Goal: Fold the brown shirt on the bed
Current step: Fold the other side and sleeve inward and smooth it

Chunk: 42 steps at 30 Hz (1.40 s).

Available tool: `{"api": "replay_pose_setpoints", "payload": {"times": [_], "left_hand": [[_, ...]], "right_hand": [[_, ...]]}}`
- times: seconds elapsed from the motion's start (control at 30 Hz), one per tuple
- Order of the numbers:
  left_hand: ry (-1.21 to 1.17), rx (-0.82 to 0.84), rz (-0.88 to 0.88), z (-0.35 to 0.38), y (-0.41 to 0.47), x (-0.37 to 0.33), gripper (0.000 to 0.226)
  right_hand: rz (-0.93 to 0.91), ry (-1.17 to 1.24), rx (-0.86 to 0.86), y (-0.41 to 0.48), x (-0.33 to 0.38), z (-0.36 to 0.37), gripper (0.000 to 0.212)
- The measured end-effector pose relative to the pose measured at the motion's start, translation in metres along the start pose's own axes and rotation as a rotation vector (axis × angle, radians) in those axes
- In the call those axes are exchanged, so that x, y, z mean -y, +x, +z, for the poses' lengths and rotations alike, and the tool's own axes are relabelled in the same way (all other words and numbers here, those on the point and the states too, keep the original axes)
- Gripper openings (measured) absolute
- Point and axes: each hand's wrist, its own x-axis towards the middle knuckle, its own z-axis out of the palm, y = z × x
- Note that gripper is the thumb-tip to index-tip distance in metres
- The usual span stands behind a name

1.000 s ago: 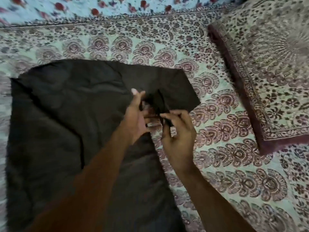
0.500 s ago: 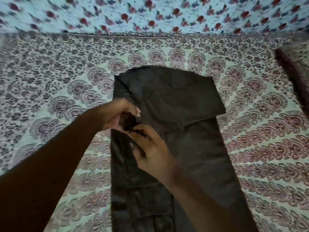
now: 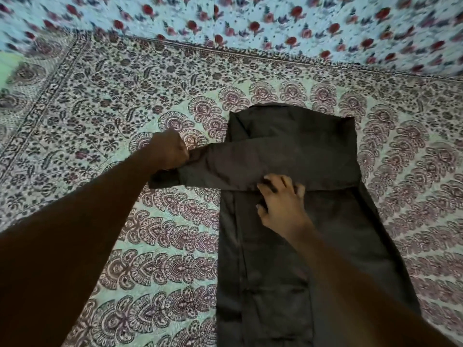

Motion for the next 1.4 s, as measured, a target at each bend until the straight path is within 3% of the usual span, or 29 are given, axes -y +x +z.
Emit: {"api": "replay_pose_setpoints", "payload": {"times": [0.2,0.23,0.3,0.33,0.37,0.43,0.5,0.6,0.73,0.87,1.0,1.07,1.13,1.23,1.3,1.4], "left_hand": [[0.188,-0.137,-0.055,-0.002,0.007,0.018,0.016],[0.311,-0.123,-0.073,-0.001,0.003,0.016,0.029],[0.536,-0.108,-0.081,0.006,-0.009,0.006,0.077],[0.564,-0.134,-0.017,0.012,-0.016,-0.001,0.091],[0.538,-0.156,0.088,0.019,-0.022,-0.009,0.089],[0.420,-0.129,0.345,0.043,-0.033,-0.020,0.062],[0.482,-0.044,0.498,0.068,-0.045,-0.029,0.057],[0.603,-0.043,0.517,0.096,-0.046,-0.028,0.052],[0.567,-0.252,0.634,0.099,-0.040,-0.018,0.016],[0.604,-0.330,0.659,0.089,-0.036,-0.004,0.024],[0.558,-0.239,0.391,0.075,-0.040,-0.006,0.013],[0.505,-0.226,0.324,0.079,-0.043,-0.016,0.027],[0.470,-0.263,0.383,0.090,-0.049,-0.034,0.047],[0.402,-0.175,0.645,0.125,-0.059,-0.077,0.067],[0.387,-0.077,0.786,0.148,-0.066,-0.103,0.070],[0.375,0.079,0.847,0.185,-0.078,-0.147,0.063]], "right_hand": [[0.015,-0.003,-0.027,0.037,0.024,0.001,0.024],[0.000,-0.001,-0.014,0.041,0.029,0.001,0.023],[-0.006,0.008,-0.011,0.048,0.037,0.003,0.019],[0.003,0.021,-0.021,0.050,0.039,0.005,0.017],[0.014,0.037,-0.031,0.052,0.040,0.007,0.016],[0.030,0.060,-0.029,0.052,0.040,0.010,0.017],[0.038,0.066,-0.041,0.050,0.037,0.011,0.023],[0.067,0.072,-0.056,0.045,0.028,0.011,0.030],[0.074,0.108,-0.072,0.038,0.019,0.009,0.031],[0.110,0.121,-0.033,0.028,0.008,0.002,0.040],[0.247,0.089,0.019,0.011,-0.016,0.001,0.044],[0.341,0.132,0.044,-0.001,-0.035,0.002,0.047],[0.419,0.177,0.066,-0.016,-0.056,0.005,0.051],[0.547,0.219,0.051,-0.054,-0.085,0.010,0.057],[0.629,0.263,0.019,-0.077,-0.092,0.016,0.060],[0.756,0.222,-0.050,-0.115,-0.104,0.024,0.058]]}}
